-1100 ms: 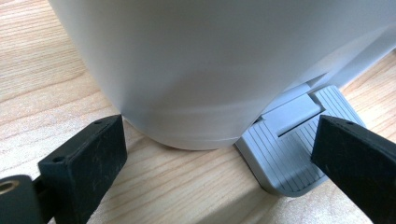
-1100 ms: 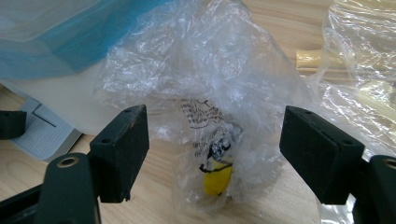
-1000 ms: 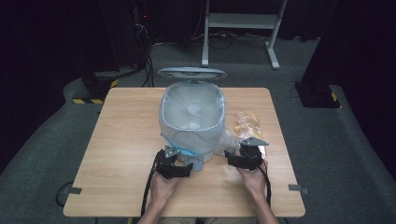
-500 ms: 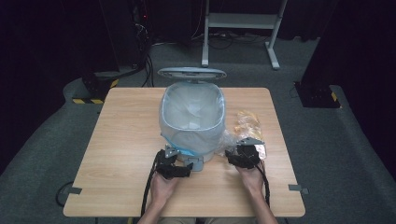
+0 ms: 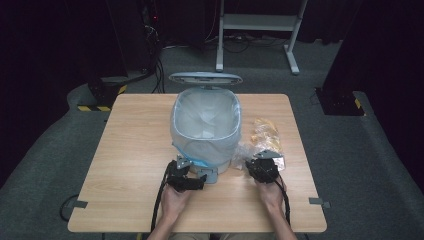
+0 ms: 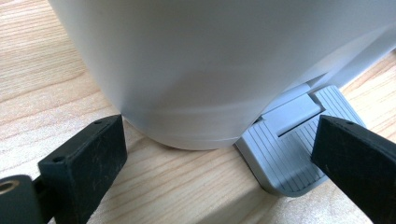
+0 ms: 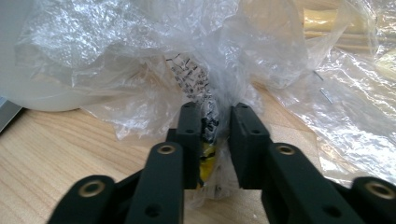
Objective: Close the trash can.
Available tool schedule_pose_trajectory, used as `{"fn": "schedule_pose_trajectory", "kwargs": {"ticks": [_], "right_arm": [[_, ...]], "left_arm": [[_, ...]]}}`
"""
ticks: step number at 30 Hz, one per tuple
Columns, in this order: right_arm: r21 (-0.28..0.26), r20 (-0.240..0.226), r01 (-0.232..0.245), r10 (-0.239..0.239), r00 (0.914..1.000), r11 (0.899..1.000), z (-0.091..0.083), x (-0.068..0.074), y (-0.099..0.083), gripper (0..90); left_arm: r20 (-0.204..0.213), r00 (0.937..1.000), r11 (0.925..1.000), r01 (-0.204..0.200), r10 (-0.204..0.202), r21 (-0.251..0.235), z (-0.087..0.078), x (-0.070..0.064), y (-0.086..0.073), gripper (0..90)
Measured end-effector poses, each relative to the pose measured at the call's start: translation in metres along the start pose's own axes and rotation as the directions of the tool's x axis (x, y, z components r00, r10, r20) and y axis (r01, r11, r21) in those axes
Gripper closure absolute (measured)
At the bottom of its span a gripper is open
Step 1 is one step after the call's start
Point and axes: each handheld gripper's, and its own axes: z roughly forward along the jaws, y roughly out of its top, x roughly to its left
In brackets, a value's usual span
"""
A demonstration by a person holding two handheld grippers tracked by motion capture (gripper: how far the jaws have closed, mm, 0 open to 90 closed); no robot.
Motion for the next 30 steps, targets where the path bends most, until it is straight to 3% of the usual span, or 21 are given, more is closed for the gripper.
{"fn": "schedule_pose_trajectory", "kwargs": {"ticks": [11,24,30], "right_arm": [[-0.057,-0.021,-0.015,0.014,0.9997,0.998,-0.014,-0.004,0.0,84.0],[-0.044,-0.02,-0.019,0.018,0.9996,0.999,-0.029,-0.011,-0.004,84.0],[-0.055,-0.028,-0.045,0.043,0.9987,0.997,-0.033,-0.017,-0.009,84.1]], "left_arm": [[0.0,1.0,1.0,0.0,0.0,0.0,0.0,0.0,0.0,3.7],[0.0,1.0,1.0,0.0,0.0,0.0,0.0,0.0,0.0,3.7],[0.0,1.0,1.0,0.0,0.0,0.0,0.0,0.0,0.0,3.7]]}}
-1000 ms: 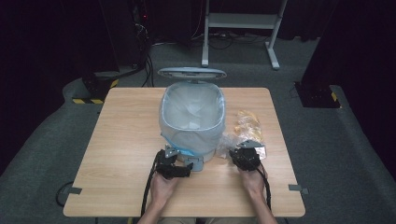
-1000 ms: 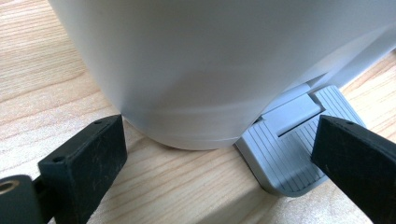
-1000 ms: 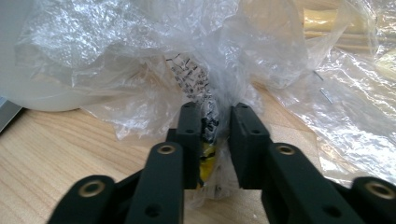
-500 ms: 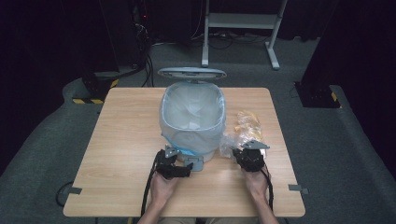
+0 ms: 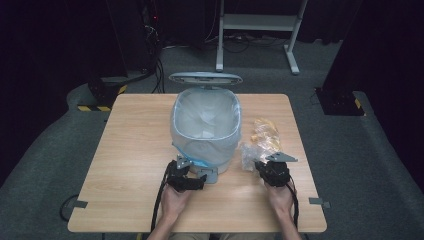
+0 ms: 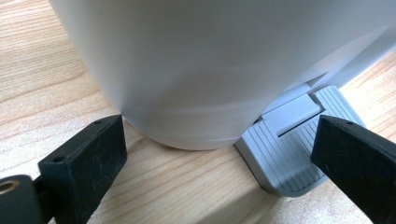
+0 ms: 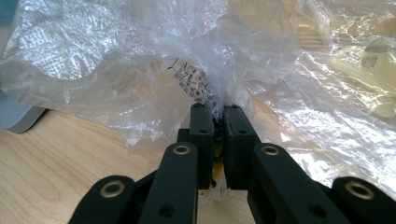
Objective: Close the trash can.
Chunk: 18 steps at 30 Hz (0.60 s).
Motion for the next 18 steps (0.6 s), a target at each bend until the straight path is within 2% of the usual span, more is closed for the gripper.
{"fn": "schedule_pose_trajectory", "kwargs": {"ticks": [18], "right_arm": [[-0.023,-0.045,-0.009,0.008,0.999,1.0,-0.021,-0.002,0.004,84.1]], "left_arm": [[0.0,1.0,1.0,0.0,0.0,0.0,0.0,0.0,0.0,3.7]]}}
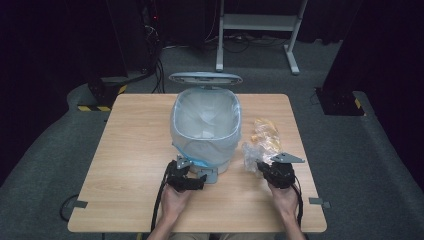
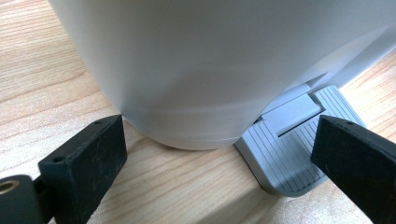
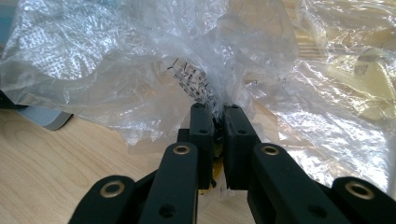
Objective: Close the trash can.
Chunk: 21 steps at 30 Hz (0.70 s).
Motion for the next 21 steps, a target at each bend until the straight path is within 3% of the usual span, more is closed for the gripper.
{"fn": "schedule_pose_trajectory", "kwargs": {"ticks": [21], "right_arm": [[-0.03,-0.05,-0.003,0.001,0.9987,1.0,-0.026,-0.002,0.015,84.2]], "left_arm": [[0.0,1.0,1.0,0.0,0.0,0.0,0.0,0.0,0.0,3.7]]}}
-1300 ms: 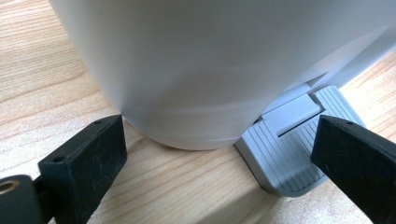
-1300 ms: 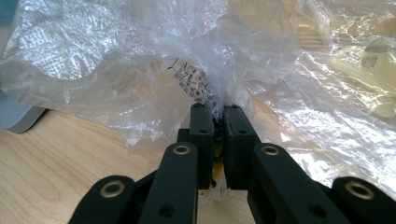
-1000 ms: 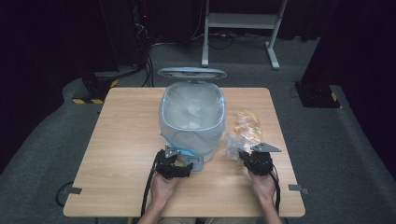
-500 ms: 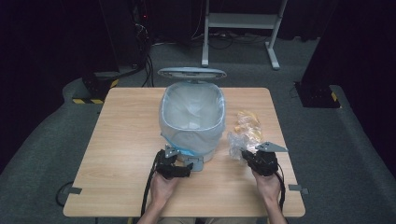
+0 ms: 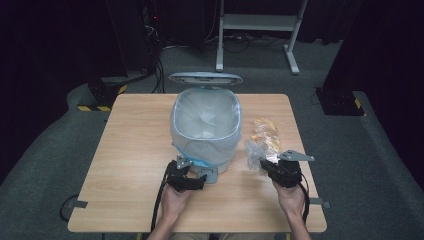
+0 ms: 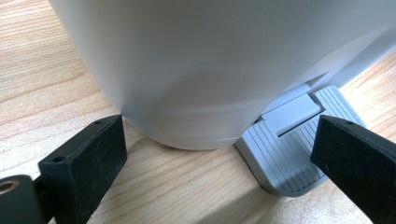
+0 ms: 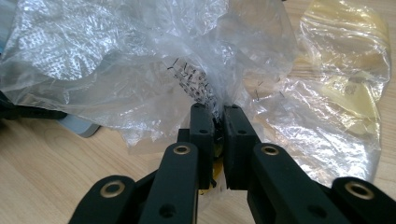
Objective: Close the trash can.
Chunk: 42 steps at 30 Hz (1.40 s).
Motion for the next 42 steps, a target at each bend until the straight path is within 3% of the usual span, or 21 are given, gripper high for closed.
{"fn": "schedule_pose_trajectory", "kwargs": {"ticks": [42], "right_arm": [[-0.122,-0.081,0.053,-0.063,0.9947,0.991,-0.052,0.009,0.065,84.2]], "left_arm": [[0.0,1.0,1.0,0.0,0.0,0.0,0.0,0.0,0.0,3.7]]}}
